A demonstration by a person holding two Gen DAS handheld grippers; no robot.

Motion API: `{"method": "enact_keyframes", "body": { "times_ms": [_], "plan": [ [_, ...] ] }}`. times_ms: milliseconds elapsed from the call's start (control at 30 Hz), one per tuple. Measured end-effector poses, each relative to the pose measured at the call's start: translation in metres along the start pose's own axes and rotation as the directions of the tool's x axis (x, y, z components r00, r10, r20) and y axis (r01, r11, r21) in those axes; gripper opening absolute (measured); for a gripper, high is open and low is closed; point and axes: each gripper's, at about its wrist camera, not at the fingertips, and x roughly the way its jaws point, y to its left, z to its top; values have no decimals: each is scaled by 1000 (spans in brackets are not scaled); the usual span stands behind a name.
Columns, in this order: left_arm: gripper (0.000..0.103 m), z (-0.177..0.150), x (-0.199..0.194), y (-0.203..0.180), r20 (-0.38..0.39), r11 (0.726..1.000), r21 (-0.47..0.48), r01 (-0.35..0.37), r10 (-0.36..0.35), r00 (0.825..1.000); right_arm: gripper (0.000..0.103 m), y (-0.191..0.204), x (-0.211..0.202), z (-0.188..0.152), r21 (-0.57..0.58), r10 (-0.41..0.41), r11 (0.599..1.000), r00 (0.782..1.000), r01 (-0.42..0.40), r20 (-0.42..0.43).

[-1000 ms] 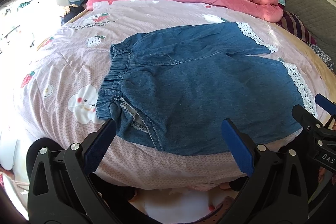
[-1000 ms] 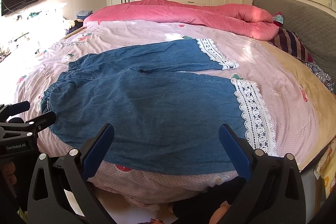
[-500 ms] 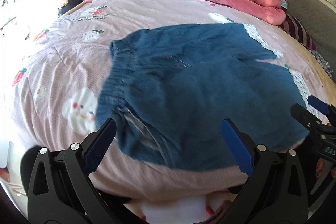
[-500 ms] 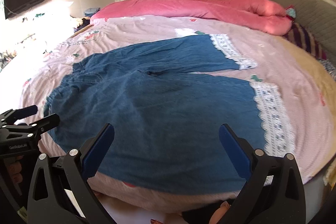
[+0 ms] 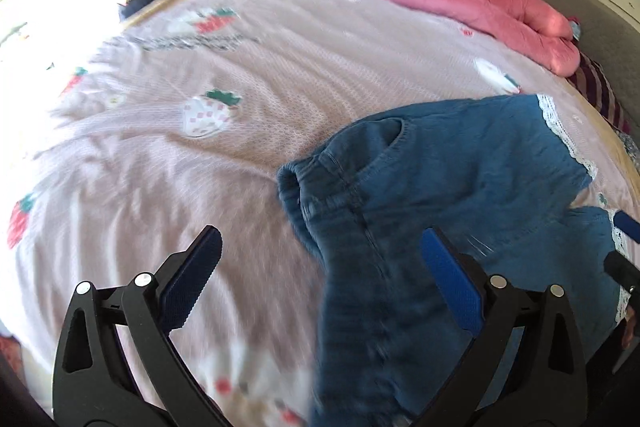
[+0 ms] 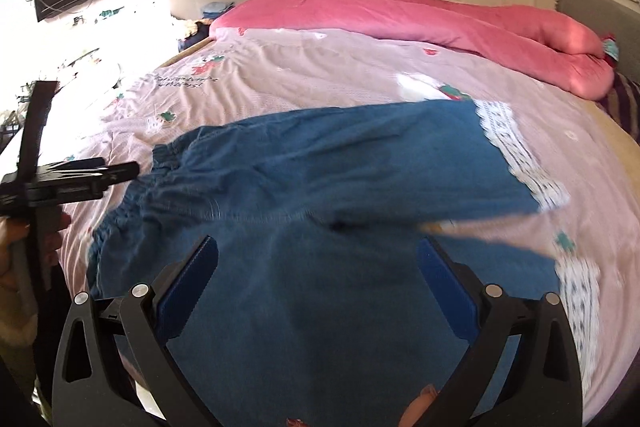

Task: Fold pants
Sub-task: 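Grasp the elastic waistband with the left tool while the right tool grasps the waistband beside it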

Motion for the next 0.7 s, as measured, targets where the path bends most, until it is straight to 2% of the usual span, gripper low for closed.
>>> {"method": "enact_keyframes", "body": {
  "times_ms": [67, 233, 267, 367, 433, 467, 533, 600, 700],
  "plan": [
    [92, 7, 14, 7, -18, 1000, -4, 8, -8, 1000, 99, -2, 9, 10, 4, 4, 1000, 1000, -4, -8],
    [66, 18, 43, 11, -52, 998, 59, 26, -23, 998, 99, 0, 29, 28, -30, -19, 999, 1000, 19, -15],
    [56, 21, 48, 11, -61, 997, 72, 23, -19, 998, 99, 1, 33, 32, -36, -21, 999, 1000, 20, -15],
    [51, 27, 52, 12, -56, 995, 70, 70, -66, 996, 99, 1, 45, 43, -45, -2, 999, 1000, 1, -26],
    [42, 33, 58, 12, -56, 993, 92, 76, -71, 996, 99, 3, 57, 55, -57, 30, 998, 999, -33, -44],
    [35, 35, 61, 12, -60, 991, 95, 94, -88, 994, 99, 5, 65, 63, -69, 36, 997, 998, -40, -54],
    [33, 35, 66, 13, -68, 990, 98, 101, -95, 993, 99, 8, 79, 75, -99, 59, 993, 996, -66, -73],
    [21, 34, 64, 12, -62, 987, 114, 110, -104, 993, 99, 12, 97, 87, -144, 82, 985, 991, -97, -102],
    [11, 36, 56, 17, -36, 980, 98, 172, -169, 985, 99, 24, 124, 104, -266, 84, 956, 984, -124, -158]
  ]
}}
